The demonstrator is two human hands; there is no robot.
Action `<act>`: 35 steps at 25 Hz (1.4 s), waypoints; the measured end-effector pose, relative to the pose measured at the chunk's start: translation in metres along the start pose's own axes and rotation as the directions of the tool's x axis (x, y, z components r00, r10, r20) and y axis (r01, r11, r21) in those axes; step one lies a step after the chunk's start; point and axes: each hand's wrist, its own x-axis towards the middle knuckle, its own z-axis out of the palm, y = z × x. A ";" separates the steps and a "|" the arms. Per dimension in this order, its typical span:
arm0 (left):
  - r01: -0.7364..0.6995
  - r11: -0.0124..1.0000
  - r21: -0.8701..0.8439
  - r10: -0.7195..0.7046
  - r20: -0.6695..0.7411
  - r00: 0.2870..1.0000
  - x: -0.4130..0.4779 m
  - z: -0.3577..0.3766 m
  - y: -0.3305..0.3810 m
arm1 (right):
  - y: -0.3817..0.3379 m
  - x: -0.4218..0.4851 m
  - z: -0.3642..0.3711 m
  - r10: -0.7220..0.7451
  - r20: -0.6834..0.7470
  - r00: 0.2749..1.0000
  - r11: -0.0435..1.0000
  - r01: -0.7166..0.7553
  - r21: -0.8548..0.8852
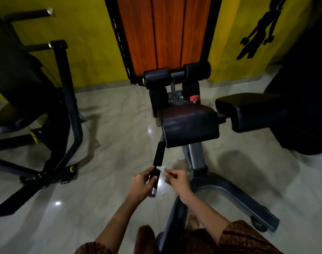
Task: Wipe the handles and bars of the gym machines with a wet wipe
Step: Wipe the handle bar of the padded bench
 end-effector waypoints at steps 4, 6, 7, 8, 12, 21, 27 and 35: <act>-0.038 0.999 0.038 0.035 0.082 0.996 0.022 -0.005 0.000 | -0.047 0.047 0.008 -0.089 -0.117 0.989 0.984 0.070 -0.163; -0.066 0.998 0.008 0.064 0.153 0.986 0.034 -0.009 -0.008 | -0.053 0.057 0.018 -0.096 -0.148 0.984 0.972 0.061 -0.226; -0.082 0.997 -0.005 0.082 0.190 0.978 0.041 -0.011 -0.012 | -0.052 0.053 0.023 -0.091 -0.164 0.982 0.972 0.052 -0.231; -0.105 0.994 -0.008 0.104 0.234 0.967 0.048 -0.014 -0.016 | -0.048 0.044 0.028 -0.087 -0.190 0.978 0.978 0.047 -0.205; -0.200 0.978 -0.056 0.206 0.376 0.904 0.066 -0.024 -0.031 | -0.023 -0.009 0.032 -0.003 -0.187 0.982 0.992 -0.021 -0.127; -0.540 0.840 -0.057 0.497 0.483 0.721 0.083 -0.043 -0.040 | -0.034 0.018 0.060 -0.047 -0.390 0.920 0.980 -0.033 -0.196; -0.640 0.767 -0.037 0.527 0.604 0.597 0.109 -0.046 -0.040 | -0.007 -0.056 0.044 0.078 -0.263 0.962 0.918 -0.172 -0.358; -0.751 0.660 -0.018 0.564 0.672 0.480 0.162 -0.036 -0.038 | -0.022 -0.036 0.079 -0.228 -0.378 0.897 0.817 -0.035 -0.576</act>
